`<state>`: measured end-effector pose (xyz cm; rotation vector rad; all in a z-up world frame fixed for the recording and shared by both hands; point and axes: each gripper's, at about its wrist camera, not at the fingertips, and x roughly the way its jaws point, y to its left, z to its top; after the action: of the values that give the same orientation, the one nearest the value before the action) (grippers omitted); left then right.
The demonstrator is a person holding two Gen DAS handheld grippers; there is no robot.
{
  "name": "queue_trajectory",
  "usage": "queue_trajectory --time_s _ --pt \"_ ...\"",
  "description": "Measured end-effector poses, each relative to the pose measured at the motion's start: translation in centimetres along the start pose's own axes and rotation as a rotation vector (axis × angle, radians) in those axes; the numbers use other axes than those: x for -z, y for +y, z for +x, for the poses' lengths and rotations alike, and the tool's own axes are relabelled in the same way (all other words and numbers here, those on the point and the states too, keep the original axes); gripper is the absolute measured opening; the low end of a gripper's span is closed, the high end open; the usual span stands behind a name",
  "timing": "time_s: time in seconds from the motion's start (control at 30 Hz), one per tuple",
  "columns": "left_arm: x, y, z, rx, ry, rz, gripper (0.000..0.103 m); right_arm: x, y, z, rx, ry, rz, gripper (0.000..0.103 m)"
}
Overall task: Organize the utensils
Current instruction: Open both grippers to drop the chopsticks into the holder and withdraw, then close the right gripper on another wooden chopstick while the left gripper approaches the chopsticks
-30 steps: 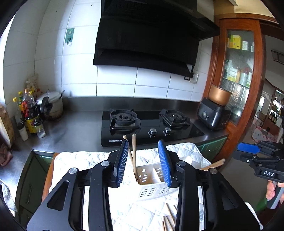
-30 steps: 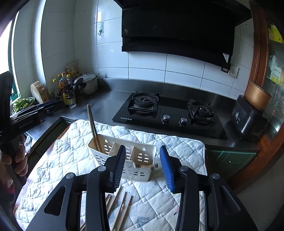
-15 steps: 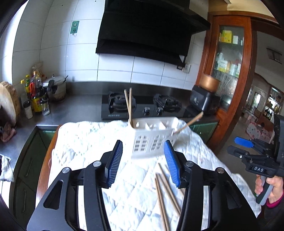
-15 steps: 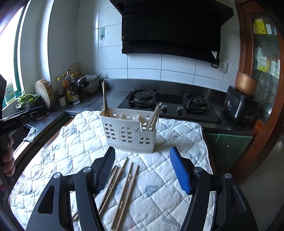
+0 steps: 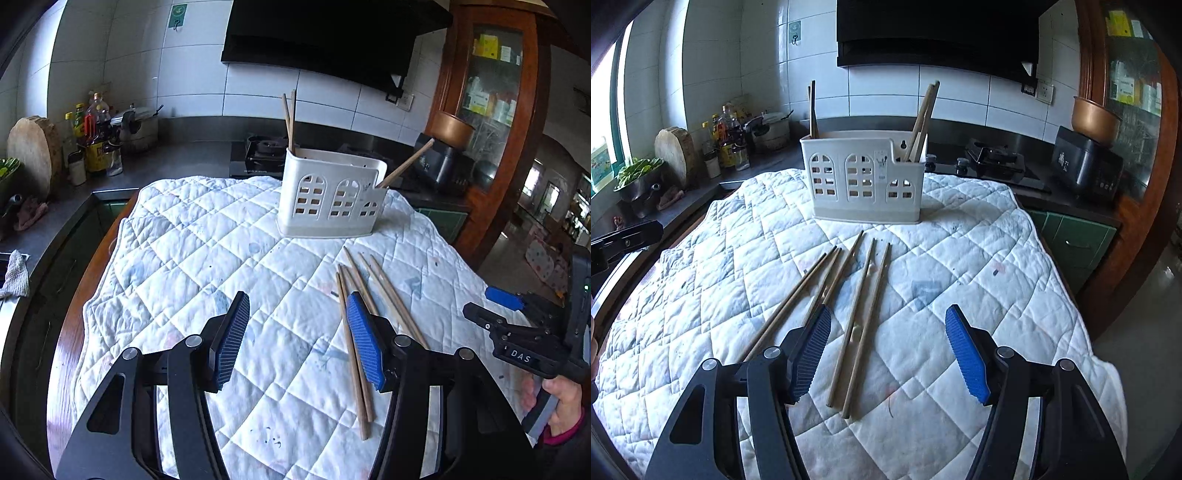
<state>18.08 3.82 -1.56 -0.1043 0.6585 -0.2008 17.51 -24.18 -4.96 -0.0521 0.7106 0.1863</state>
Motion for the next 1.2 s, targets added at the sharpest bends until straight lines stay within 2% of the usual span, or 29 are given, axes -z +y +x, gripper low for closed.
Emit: queue_trajectory --time_s 0.13,0.3,0.37,0.47,0.53,0.63,0.8,0.97,1.2 --pt "1.1 0.6 0.1 -0.025 0.017 -0.022 0.06 1.1 0.1 1.0 -0.024 0.031 0.035 0.06" --pt "2.1 1.5 0.2 -0.049 0.026 -0.046 0.06 2.1 0.4 2.4 -0.024 0.064 0.057 0.056" --pt "2.4 1.8 0.2 -0.052 0.032 -0.057 0.06 2.5 0.6 3.0 -0.03 0.085 0.057 0.048" --pt "2.8 2.1 0.5 -0.061 0.046 -0.066 0.062 2.7 0.7 3.8 -0.031 0.103 0.061 0.042" --pt "3.1 2.3 0.8 -0.059 0.058 -0.073 0.062 2.7 0.7 4.1 -0.032 0.109 0.063 0.041" --pt "3.5 2.5 1.2 -0.059 0.073 -0.089 0.062 2.9 0.7 4.7 -0.036 0.127 0.068 0.031" --pt "4.0 2.9 1.4 -0.055 0.085 -0.107 0.062 3.2 1.0 5.5 -0.041 0.151 0.066 0.026" --pt "4.2 3.0 1.4 -0.053 0.088 -0.113 0.062 3.2 1.3 6.2 -0.043 0.167 0.062 0.017" --pt "4.7 2.0 1.9 -0.028 0.106 -0.094 0.062 3.2 1.4 6.8 -0.039 0.188 0.061 0.014"
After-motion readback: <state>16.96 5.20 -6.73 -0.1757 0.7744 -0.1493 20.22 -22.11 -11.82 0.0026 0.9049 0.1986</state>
